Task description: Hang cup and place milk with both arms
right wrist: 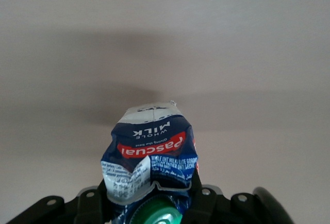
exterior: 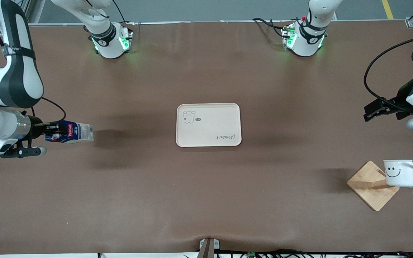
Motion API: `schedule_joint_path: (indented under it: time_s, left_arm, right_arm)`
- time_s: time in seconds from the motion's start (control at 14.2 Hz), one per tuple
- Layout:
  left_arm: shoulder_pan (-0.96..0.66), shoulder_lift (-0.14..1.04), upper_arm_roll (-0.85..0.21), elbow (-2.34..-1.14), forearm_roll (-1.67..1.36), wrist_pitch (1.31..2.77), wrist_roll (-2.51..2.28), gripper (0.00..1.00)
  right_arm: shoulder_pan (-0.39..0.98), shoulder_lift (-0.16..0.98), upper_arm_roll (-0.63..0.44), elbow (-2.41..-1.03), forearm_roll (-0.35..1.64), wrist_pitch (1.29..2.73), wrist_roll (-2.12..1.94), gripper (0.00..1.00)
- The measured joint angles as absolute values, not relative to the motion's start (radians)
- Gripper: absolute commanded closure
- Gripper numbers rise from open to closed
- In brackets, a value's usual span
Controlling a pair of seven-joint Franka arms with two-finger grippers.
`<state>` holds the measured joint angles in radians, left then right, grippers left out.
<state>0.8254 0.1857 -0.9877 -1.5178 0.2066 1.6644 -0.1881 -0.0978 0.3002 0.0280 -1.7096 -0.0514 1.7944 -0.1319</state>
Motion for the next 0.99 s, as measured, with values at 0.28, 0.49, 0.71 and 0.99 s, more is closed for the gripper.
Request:
schedule_joint_path:
  time_s: [0.28,0.49,0.71,0.99]
  left_arm:
    - [0.826,0.19,-0.984,-1.507,0.215,1.665,-0.183,0.0]
    - [0.825,0.189,-0.987,-1.493,0.215,1.654,-0.183,0.0]
    - [0.824,0.186,-0.99,-1.49,0.215,1.64,-0.183,0.0]
    - [0.779,0.184,-0.973,-1.486,0.215,1.638,-0.183,0.0]
  right_arm:
    - [-0.144,0.3,0.028,-1.789,-0.078,1.887,-0.15,1.0]
    - [-0.146,0.298,0.029,-1.818,-0.079,1.92,-0.151,1.0]
    - [-0.147,0.298,0.03,-1.855,-0.079,1.973,-0.146,1.0]
    - [-0.156,0.296,0.029,-1.868,-0.079,1.985,-0.08,1.0]
